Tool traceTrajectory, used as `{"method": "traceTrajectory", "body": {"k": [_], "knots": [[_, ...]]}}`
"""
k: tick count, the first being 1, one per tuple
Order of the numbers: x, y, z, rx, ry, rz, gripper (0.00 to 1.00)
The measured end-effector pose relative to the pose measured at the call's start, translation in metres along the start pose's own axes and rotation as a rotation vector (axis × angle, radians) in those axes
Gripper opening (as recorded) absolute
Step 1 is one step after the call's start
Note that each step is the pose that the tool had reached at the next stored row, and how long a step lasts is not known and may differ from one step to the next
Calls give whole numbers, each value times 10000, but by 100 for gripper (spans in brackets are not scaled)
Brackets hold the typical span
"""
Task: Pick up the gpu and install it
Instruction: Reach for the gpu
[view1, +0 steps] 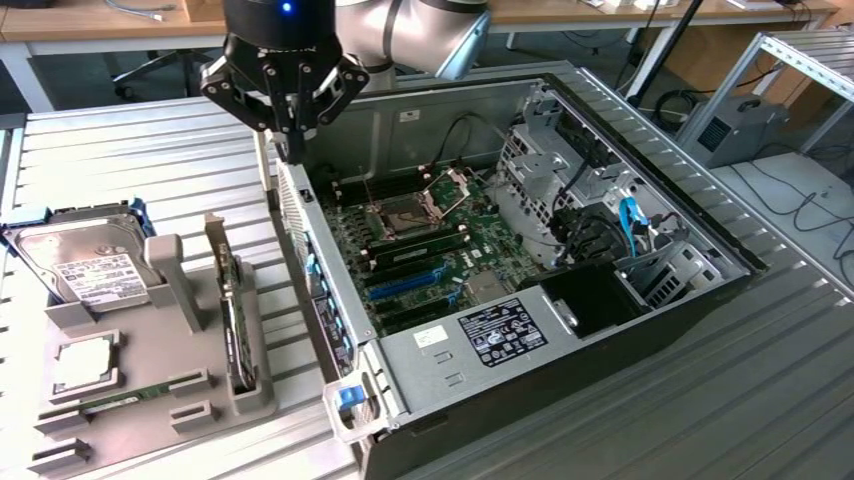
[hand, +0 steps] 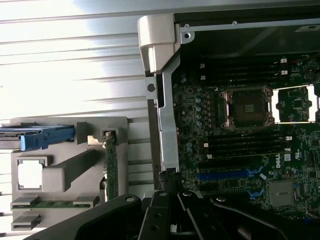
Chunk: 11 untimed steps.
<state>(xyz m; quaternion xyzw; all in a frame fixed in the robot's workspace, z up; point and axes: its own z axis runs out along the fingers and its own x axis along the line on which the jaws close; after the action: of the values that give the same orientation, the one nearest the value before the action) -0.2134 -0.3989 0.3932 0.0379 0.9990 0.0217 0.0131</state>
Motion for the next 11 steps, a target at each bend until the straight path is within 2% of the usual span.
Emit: {"method": "traceTrajectory", "body": {"k": [11], "knots": [[49, -4, -1, -1, -1, 0, 11]]}}
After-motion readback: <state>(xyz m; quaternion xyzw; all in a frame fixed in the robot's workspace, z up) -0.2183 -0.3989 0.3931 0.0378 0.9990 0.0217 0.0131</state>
